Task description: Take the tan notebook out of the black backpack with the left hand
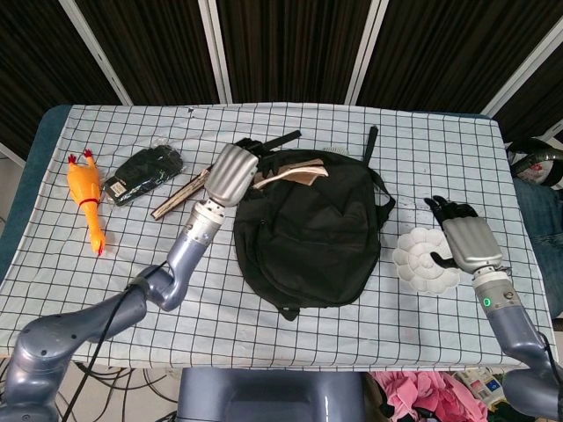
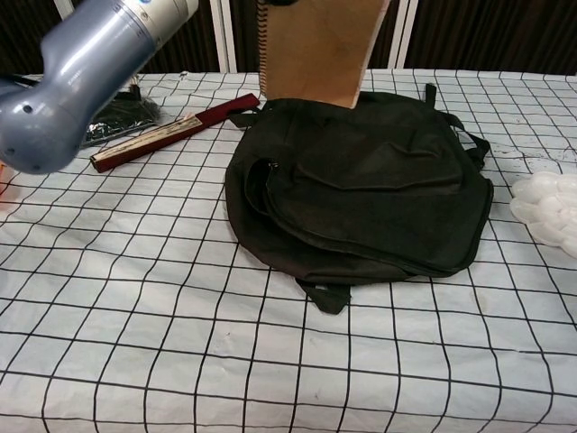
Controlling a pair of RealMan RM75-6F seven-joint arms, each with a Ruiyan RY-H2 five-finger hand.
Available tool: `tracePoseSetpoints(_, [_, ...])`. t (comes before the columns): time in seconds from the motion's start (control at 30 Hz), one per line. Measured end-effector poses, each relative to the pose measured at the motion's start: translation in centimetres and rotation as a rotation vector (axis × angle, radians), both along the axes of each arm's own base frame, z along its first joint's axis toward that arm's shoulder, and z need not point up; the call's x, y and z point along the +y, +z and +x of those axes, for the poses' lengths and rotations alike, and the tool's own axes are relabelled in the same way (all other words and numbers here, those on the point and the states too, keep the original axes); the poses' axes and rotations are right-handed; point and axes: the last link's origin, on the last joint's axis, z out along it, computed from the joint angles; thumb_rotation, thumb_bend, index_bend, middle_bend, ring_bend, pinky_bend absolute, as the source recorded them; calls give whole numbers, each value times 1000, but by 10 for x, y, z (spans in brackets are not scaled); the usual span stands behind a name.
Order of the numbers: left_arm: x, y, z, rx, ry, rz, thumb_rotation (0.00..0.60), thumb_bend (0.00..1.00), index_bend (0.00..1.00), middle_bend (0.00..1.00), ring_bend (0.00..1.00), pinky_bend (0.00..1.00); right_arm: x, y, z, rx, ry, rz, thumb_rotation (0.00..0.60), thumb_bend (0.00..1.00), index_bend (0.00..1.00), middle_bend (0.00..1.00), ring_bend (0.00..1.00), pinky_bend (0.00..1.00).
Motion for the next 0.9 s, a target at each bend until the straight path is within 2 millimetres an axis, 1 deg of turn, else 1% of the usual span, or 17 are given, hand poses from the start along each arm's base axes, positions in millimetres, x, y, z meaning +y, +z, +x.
tracePoseSetpoints(0.1, [-9,-18,-2,21,-50,-39,600,424,671,682,458,467,1,0,0,-7,3,0,600,214,37,43,113,122])
tracePoseSetpoints(0.2, [-18,-32,-11,53,-75,-92,600,423,665,677,454,467,1,-2,2,-6,15,0,600,214,37,45,113,122])
tracePoseSetpoints(0.27, [-24,-38,-21,58,-79,-134,600,420,659,671,446,464,1,-3,3,-3,21,-1,600,213,37,45,113,122])
tracePoseSetpoints(0.33, [-28,-40,-28,49,-79,-166,600,409,646,657,431,451,1,-4,6,-2,28,-5,600,213,37,45,113,122])
tracePoseSetpoints(0.4, [-33,-41,-38,46,-77,-203,600,364,612,618,391,410,1,-5,8,-4,32,-10,600,213,37,45,113,122])
tracePoseSetpoints(0.47, [-36,-40,-44,49,-75,-229,600,267,528,521,300,314,1,-5,8,-7,32,-15,600,213,37,45,113,122])
tracePoseSetpoints(0.57, [-40,-34,-52,67,-69,-286,600,188,410,373,170,185,0,-7,7,-8,22,-15,600,213,37,45,113,122])
tracePoseSetpoints(0.63, [-43,-27,-57,89,-58,-343,600,123,304,243,50,65,-1,-9,6,-4,17,-14,600,213,37,45,113,122])
tracePoseSetpoints(0.67, [-45,-24,-59,102,-51,-372,600,86,255,193,13,22,-1,-10,6,-4,15,-15,600,214,37,45,113,122])
tracePoseSetpoints(0.77, [-54,-7,-68,163,-14,-475,600,23,187,121,0,0,-3,-11,5,-7,9,-20,600,212,37,45,113,122])
tracePoseSetpoints(0.9, [-70,28,-84,268,61,-596,600,11,175,109,0,0,-4,-12,6,-3,12,-26,600,213,37,45,112,122])
